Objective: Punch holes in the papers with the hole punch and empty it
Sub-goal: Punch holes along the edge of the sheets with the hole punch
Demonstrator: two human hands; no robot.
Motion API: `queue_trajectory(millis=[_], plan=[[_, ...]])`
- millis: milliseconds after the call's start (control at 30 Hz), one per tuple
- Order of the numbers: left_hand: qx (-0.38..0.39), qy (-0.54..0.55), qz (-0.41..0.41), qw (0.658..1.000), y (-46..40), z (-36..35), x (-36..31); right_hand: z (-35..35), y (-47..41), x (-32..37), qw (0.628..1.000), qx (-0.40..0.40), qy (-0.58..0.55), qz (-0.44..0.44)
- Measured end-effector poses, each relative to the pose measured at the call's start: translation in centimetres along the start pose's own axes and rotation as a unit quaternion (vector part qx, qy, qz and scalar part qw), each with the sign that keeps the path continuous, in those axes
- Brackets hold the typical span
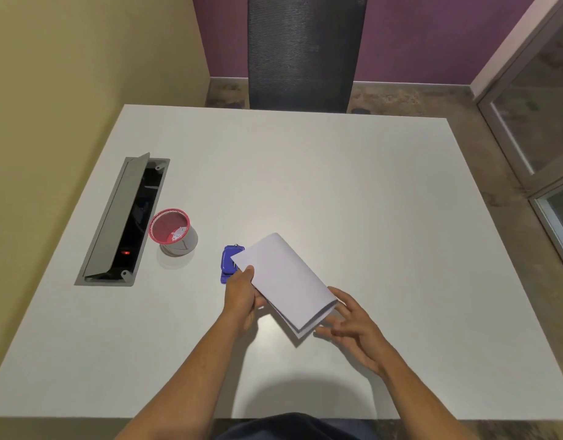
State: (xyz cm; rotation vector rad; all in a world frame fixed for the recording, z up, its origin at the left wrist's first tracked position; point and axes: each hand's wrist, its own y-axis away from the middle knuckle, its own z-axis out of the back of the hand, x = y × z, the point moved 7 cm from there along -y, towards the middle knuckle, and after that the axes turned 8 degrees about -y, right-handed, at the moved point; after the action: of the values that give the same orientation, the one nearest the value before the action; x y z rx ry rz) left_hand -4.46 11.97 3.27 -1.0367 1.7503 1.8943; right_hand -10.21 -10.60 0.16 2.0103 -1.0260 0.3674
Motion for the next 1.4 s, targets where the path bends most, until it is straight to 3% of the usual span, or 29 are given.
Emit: queue_trajectory(millis=[133, 300, 433, 600, 733, 867, 1033, 1400], plan=[[0.017, -0.017, -0.003, 1.0, -0.1, -0.6, 0.3, 0.0, -1.3, 1.9, 0.979, -0.14, 0.135, 0.065], [0.02, -0.074, 0.006, 0.997, -0.5, -0.2, 0.6, 0.5, -2.9, 3.5, 0.954, -0.238, 0.149, 0.11], [-0.084, -0.187, -0.006, 0.979, -2.0, 3.0, 0.3, 1.9, -4.6, 3.3, 0.956, -0.24, 0.139, 0.096], [-0.137, -0.191, -0.062, 0.97, -3.7, 6.5, -0.9, 2.8, -6.3, 3.5, 0.957, -0.227, 0.157, 0.095], [-0.19, -0.294, -0.122, 0.929, -5.4, 8.6, -2.3, 2.8, -7.2, 3.6, 0.955, -0.217, 0.181, 0.09], [-0.178, -0.35, -0.126, 0.911, -7.4, 8.5, -3.0, 3.1, -8.1, 3.3, 0.952, -0.212, 0.205, 0.084], [-0.122, -0.362, -0.102, 0.919, -8.5, 7.4, -2.6, 3.4, -9.0, 2.9, 0.945, -0.197, 0.251, 0.067], [-0.125, -0.367, -0.089, 0.917, -9.5, 7.2, -2.1, 2.7, -10.5, 3.5, 0.937, -0.178, 0.297, 0.042]])
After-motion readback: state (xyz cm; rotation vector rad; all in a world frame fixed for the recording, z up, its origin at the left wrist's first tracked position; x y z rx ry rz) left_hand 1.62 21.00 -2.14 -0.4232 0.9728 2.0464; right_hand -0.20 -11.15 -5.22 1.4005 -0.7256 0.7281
